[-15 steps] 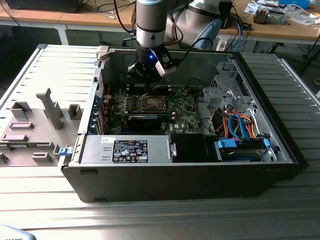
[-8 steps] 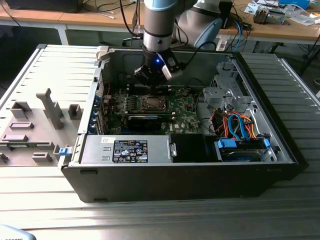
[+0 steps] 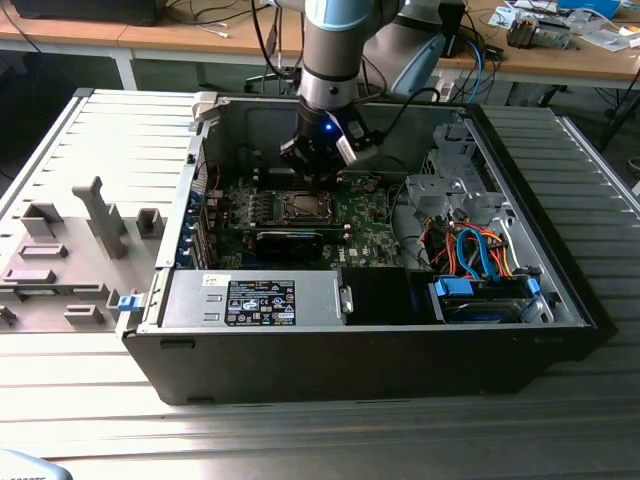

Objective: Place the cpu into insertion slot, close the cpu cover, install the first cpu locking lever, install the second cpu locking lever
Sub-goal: 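Install the first cpu locking lever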

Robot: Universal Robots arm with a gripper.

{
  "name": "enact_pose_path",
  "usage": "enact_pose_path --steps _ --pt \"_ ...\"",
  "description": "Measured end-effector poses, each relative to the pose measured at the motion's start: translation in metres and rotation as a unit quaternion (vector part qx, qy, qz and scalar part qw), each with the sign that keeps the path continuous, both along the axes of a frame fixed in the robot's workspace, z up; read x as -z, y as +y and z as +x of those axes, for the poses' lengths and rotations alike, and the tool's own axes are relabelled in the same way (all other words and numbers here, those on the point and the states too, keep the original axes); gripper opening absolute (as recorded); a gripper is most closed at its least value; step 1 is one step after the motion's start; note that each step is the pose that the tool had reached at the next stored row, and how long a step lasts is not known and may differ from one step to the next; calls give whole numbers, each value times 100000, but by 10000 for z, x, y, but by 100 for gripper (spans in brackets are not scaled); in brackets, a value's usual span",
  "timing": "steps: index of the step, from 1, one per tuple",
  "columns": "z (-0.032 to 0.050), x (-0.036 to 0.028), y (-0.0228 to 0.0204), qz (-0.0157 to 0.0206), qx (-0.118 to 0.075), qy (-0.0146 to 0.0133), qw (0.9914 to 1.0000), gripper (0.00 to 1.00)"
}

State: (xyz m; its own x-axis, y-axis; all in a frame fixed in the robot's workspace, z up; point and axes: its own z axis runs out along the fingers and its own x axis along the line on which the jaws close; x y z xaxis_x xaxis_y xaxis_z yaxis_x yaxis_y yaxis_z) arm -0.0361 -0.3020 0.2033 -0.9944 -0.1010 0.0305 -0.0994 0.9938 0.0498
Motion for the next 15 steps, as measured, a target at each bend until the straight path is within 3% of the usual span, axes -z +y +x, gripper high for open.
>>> enact_pose_path --steps 5,7,15 --pt "72 6 0 47 2 62 100000 11" --pt "72 6 7 190 1 61 100000 11" --pt "72 -39 17 209 -26 48 100000 11"
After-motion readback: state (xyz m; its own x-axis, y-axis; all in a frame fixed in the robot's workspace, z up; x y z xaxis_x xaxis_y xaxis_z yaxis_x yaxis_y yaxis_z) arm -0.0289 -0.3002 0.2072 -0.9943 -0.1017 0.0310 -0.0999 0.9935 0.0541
